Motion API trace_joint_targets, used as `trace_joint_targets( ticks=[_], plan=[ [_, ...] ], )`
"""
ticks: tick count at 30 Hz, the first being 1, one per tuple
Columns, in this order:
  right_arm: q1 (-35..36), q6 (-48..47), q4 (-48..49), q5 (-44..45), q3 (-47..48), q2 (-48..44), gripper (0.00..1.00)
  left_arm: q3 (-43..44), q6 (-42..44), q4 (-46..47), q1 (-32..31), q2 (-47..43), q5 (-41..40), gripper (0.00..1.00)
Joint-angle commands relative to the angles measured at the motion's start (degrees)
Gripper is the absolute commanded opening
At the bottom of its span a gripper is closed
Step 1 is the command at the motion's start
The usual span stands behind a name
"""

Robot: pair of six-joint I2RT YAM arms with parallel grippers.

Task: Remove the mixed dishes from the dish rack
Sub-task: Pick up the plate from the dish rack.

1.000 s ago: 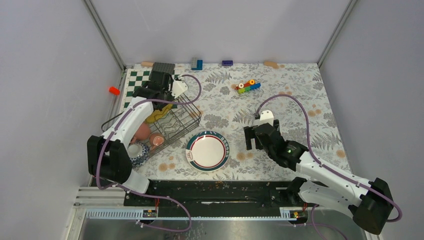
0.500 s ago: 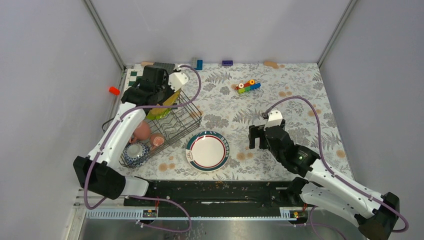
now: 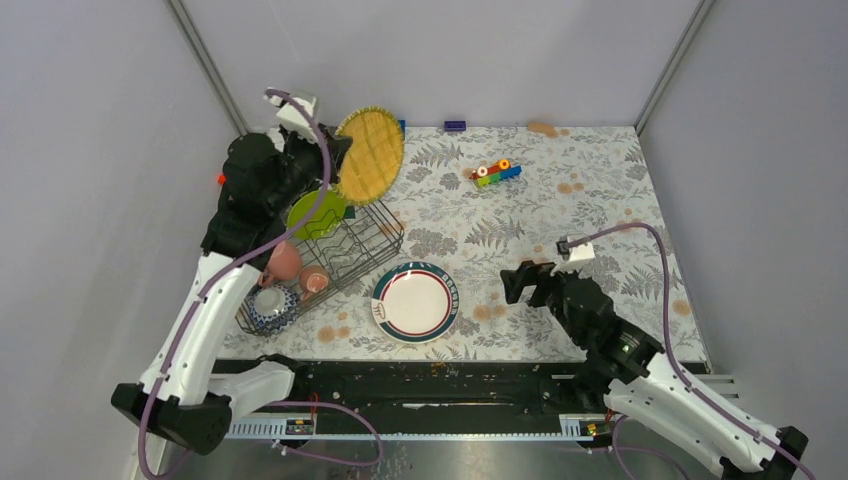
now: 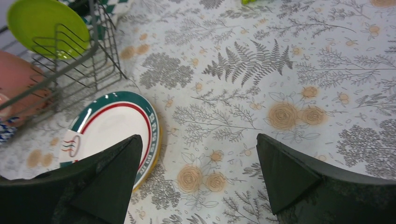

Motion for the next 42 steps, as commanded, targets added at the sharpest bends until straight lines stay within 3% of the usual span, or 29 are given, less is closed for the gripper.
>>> trace_joint_targets(
  ticks=[1,6,13,20,25,29,33,42],
  plan=[
    [0.47,3.68,9.13,-2.06,-4.38,-6.95,1.00,-5.55,-24.10,25.69,0.02,-4.15,8.76,0.00],
    [0.47,5.99,13.02,-4.49,-8.58,-13.27,0.99,-13.24,-39.03,38.79,0.04,-3.51,15.67,0.00],
    [0.47,8.18,15.24,-8.35,-9.13,-14.51,1.00,-24.42,-56.81,59.81,-0.69,4.28,30.91,0.00],
    [0.43,13.60,22.85,-8.98,-11.07,-11.81,1.00,-29.67,-50.50,53.40,-7.55,7.47,28.63,0.00],
    [0.46,19.87,32.54,-6.29,-14.35,-10.00,0.99,-32.94,-50.15,55.35,-7.98,9.00,30.72,0.00],
    [0.46,22.59,36.91,-6.87,-14.21,-6.40,0.97,-33.85,-54.05,61.83,-8.07,12.39,38.28,0.00],
    [0.43,24.21,41.24,-9.42,-12.62,-0.69,0.88,-33.63,-55.00,63.53,-8.75,14.09,39.49,0.00],
    [0.43,29.69,48.75,-9.65,-10.71,8.88,0.47,-33.38,-50.86,58.24,-9.89,13.20,37.40,0.00]
  ],
)
